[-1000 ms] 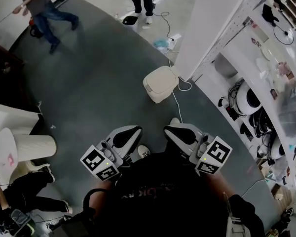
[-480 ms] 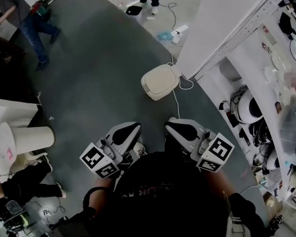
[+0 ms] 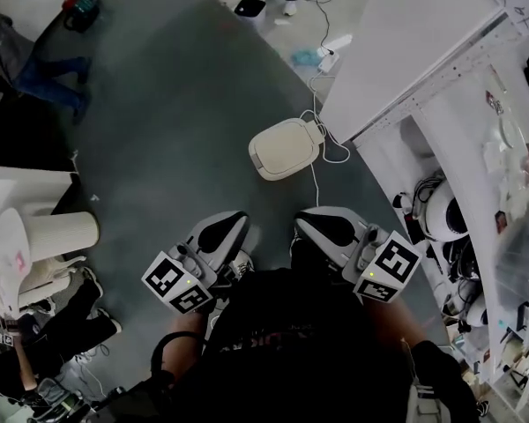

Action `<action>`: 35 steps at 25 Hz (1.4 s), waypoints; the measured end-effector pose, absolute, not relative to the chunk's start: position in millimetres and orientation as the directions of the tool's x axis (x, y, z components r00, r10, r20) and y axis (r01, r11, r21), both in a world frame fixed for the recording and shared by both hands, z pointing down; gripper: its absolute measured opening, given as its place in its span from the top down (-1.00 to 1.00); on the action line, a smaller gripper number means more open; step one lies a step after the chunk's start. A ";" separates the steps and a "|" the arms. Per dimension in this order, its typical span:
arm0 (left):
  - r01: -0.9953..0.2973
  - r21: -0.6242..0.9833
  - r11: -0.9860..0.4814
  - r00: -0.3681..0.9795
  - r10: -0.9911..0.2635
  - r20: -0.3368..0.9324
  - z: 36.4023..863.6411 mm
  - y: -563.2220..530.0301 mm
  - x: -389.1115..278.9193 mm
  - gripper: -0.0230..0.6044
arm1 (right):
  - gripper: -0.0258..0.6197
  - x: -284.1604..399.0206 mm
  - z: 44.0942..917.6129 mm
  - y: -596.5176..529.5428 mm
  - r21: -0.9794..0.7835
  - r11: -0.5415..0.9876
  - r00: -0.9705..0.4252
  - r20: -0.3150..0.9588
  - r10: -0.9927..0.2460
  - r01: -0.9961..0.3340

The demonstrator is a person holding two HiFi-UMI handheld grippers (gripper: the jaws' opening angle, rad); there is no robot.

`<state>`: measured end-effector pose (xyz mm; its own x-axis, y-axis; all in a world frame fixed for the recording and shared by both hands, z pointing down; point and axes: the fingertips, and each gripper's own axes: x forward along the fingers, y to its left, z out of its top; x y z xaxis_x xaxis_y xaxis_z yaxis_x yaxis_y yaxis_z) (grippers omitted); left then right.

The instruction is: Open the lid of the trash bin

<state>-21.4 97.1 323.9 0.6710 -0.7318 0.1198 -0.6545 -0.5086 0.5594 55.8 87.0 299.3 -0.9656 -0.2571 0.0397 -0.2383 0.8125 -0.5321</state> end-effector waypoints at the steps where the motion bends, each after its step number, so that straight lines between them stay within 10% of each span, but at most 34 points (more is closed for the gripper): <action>1: -0.661 0.560 -0.499 0.662 -0.739 0.123 325.2 91.3 -17.7 0.93 | 0.90 60.6 300.5 81.5 -0.535 0.812 -0.968 0.041 -0.248 -0.231; 35: -0.733 0.604 -0.313 0.611 -0.694 0.381 533.8 -42.1 -104.2 0.92 | 0.90 34.6 376.2 -24.4 -0.578 0.715 -0.919 0.213 -0.332 -0.392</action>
